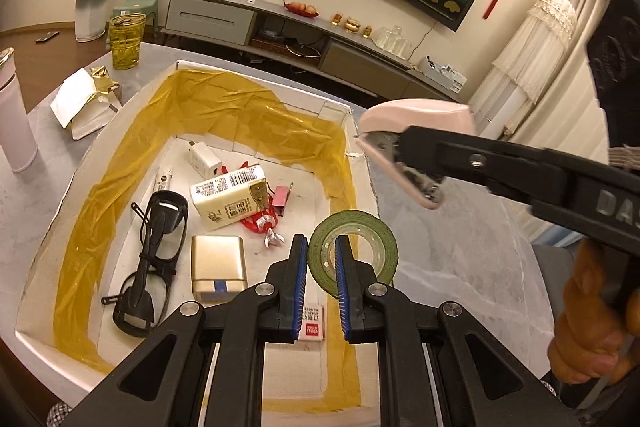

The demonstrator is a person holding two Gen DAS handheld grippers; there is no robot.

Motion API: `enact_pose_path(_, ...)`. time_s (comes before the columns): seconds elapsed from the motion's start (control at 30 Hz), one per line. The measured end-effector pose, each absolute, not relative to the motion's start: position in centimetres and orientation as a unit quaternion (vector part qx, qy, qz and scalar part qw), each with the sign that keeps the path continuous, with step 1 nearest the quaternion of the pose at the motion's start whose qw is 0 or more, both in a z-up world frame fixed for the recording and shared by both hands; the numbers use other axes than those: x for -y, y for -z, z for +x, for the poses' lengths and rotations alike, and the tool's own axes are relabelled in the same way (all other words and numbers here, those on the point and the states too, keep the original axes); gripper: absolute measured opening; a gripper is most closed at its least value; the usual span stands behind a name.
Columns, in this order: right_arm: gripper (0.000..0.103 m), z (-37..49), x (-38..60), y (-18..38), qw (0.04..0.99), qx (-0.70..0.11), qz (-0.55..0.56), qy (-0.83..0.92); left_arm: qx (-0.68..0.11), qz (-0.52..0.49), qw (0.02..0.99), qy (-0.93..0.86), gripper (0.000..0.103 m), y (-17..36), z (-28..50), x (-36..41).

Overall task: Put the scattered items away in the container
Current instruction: 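Carry the stapler and tape roll over the white box with both tools, then open both tools to drop the stapler and tape into the box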

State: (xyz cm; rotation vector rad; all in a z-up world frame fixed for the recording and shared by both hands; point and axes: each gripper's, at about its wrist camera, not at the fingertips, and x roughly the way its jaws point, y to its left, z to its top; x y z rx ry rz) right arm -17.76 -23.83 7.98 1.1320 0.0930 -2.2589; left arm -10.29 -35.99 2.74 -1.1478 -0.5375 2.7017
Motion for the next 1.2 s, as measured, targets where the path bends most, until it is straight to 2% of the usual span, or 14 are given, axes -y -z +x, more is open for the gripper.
enact_pose_path(0.6, 0.025, -25.2, 26.3, -3.8, 0.281, -0.052, 0.467, 0.837, 0.19, -0.417, 0.075, -0.886, 0.015, -1.4, -14.0, 36.4)
enact_pose_path(0.7, 0.028, -26.2, 26.8, -2.8, 0.275, -0.063, 0.467, 0.838, 0.195, -0.423, 0.07, -0.882, 0.015, -1.1, -14.6, 36.3)
enact_pose_path(0.8, 0.035, -26.6, 26.6, -1.8, 0.266, -0.068, 0.463, 0.843, 0.204, -0.431, 0.072, -0.876, 0.032, -0.9, -14.9, 36.2)
enact_pose_path(1.2, 0.037, -22.9, 24.1, -3.1, 0.275, -0.068, 0.437, 0.853, 0.166, -0.408, 0.043, -0.897, 0.032, -2.1, -11.4, 37.0)
